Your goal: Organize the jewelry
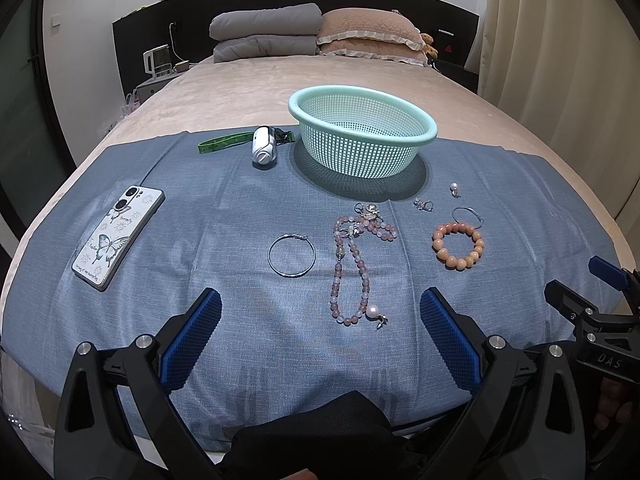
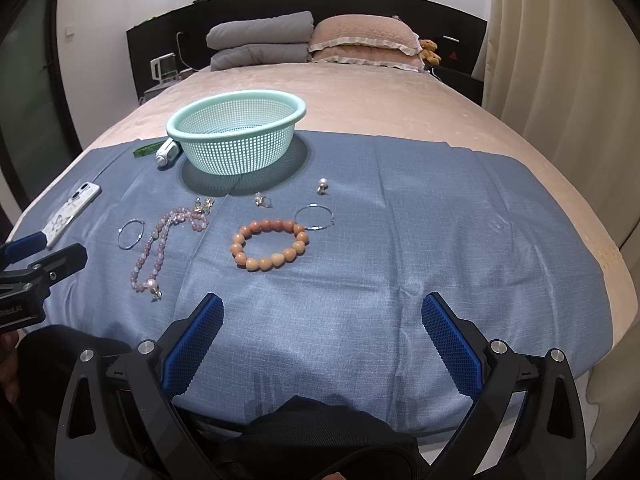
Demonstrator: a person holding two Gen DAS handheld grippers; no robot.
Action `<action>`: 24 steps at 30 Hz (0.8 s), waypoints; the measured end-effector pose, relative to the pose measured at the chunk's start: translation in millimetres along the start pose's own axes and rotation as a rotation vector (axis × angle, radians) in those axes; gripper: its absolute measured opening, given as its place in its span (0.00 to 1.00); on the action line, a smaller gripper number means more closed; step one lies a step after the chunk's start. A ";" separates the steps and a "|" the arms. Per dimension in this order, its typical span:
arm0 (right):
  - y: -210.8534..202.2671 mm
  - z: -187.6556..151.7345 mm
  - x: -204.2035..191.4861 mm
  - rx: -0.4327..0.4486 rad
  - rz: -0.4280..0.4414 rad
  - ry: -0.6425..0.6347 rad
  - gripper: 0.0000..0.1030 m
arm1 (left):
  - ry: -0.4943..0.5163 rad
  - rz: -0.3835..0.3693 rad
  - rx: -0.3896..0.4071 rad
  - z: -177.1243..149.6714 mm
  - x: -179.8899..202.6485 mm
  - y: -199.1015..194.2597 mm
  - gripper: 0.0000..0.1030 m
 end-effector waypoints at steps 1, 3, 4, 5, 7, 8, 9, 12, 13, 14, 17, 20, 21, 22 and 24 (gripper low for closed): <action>0.0 0.0 0.1 0.000 0.000 0.000 0.93 | 0.000 0.001 0.000 0.2 0.0 -0.2 0.95; 0.0 0.0 0.2 0.000 0.001 0.000 0.93 | 0.001 0.000 0.000 0.3 -0.1 -0.3 0.95; 0.1 0.0 0.3 0.000 0.001 0.000 0.93 | 0.001 0.000 0.000 0.2 -0.1 -0.2 0.95; 0.1 0.0 0.4 -0.001 0.001 0.000 0.93 | 0.000 0.000 0.000 0.3 -0.2 -0.3 0.95; 0.0 -0.2 0.2 0.000 0.001 0.001 0.93 | 0.000 0.000 -0.001 0.2 -0.2 -0.1 0.95; -0.1 -0.2 0.2 0.000 0.001 0.001 0.93 | 0.000 0.000 -0.001 0.3 -0.2 -0.2 0.95; -0.1 -0.2 0.3 0.000 0.002 0.001 0.93 | 0.000 0.000 -0.001 0.0 -0.1 0.1 0.95; -1.1 -0.2 -0.4 0.002 0.003 0.003 0.93 | 0.000 0.001 0.000 0.3 -0.4 -0.3 0.95; -1.6 -0.2 -0.7 0.003 0.006 0.004 0.93 | 0.001 0.003 -0.001 -0.2 -0.5 0.2 0.95; -1.5 0.1 -0.7 0.001 0.010 0.006 0.93 | 0.001 0.004 -0.004 -1.2 -0.7 1.3 0.95; -1.2 1.0 2.9 -0.011 0.015 0.030 0.93 | 0.012 0.012 -0.027 -3.4 0.3 4.9 0.95; 2.1 1.6 7.3 -0.036 0.039 0.060 0.93 | 0.033 0.023 -0.037 -3.3 3.4 5.3 0.95; 3.5 1.8 8.0 -0.045 0.048 0.066 0.93 | 0.038 0.020 -0.041 -3.4 4.2 5.6 0.95; 5.0 2.3 8.4 -0.053 0.058 0.070 0.93 | 0.040 0.016 -0.045 -2.9 4.4 5.6 0.95; 7.5 4.2 9.5 -0.066 0.073 0.076 0.93 | 0.036 0.003 -0.057 -2.0 3.7 6.4 0.95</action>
Point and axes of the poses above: each gripper's, at about its wrist camera, not at the fingertips, and y roughly the way its jaws point, x to its right, z to its top, the point moved 8 cm from there along y, roughly the way its jaws point, and after that the axes turned 7 degrees about -z, right-handed, at the moved point
